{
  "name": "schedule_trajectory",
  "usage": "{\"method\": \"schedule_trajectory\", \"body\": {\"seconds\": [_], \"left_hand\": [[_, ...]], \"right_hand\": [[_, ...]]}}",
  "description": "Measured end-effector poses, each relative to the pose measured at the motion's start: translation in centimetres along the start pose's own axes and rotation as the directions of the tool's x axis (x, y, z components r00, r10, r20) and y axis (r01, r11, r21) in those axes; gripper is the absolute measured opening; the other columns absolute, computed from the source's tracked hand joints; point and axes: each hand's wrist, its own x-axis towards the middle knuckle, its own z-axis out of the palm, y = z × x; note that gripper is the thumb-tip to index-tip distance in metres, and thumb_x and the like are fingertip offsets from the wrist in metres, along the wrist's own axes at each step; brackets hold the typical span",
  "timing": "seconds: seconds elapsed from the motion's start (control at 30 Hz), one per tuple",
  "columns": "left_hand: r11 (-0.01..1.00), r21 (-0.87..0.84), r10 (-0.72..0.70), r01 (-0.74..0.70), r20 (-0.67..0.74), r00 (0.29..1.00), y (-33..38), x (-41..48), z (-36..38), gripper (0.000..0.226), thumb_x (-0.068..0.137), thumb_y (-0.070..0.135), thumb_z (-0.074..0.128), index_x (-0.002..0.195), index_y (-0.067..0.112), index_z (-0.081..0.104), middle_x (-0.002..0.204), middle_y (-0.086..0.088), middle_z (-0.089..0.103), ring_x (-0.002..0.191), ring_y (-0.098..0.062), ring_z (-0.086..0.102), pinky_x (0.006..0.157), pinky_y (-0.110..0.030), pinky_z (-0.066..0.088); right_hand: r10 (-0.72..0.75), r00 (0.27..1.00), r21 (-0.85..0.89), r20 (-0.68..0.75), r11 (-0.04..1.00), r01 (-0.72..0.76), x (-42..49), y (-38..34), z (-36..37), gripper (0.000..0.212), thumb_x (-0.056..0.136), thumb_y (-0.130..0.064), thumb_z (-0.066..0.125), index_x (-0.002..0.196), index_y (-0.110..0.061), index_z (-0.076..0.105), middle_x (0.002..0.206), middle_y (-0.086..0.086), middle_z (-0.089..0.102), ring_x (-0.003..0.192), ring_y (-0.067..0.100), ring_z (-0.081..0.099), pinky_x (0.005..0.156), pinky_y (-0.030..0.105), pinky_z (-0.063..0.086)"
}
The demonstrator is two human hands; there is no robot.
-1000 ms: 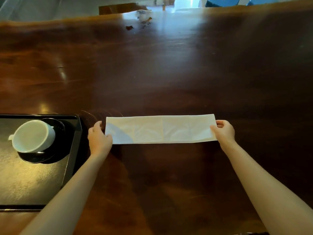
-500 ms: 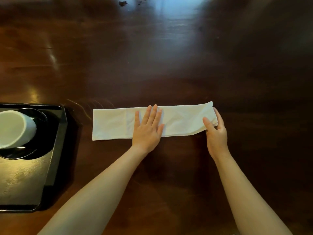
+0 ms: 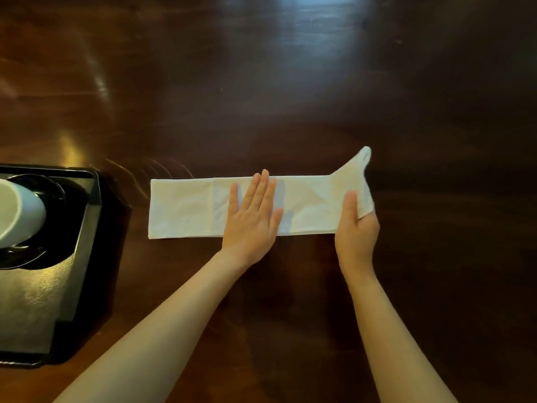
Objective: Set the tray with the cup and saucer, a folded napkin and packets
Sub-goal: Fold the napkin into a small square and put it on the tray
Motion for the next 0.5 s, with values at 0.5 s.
{"method": "schedule_trajectory", "body": {"seconds": [0.5], "left_hand": [[0.996, 0.086, -0.009, 0.019, -0.114, 0.993, -1.9, -0.5, 0.6, 0.054, 0.098, 0.034, 0.014, 0.147, 0.012, 0.016, 0.156, -0.007, 0.014, 0.145, -0.022, 0.006, 0.116, -0.05, 0.004]], "right_hand": [[-0.275, 0.682, -0.616, 0.678, 0.294, 0.731, -0.6, 2.7, 2.8, 0.064, 0.09, -0.04, 0.03, 0.147, -0.014, 0.02, 0.155, 0.01, 0.021, 0.144, 0.027, 0.01, 0.115, 0.055, 0.008]]}}
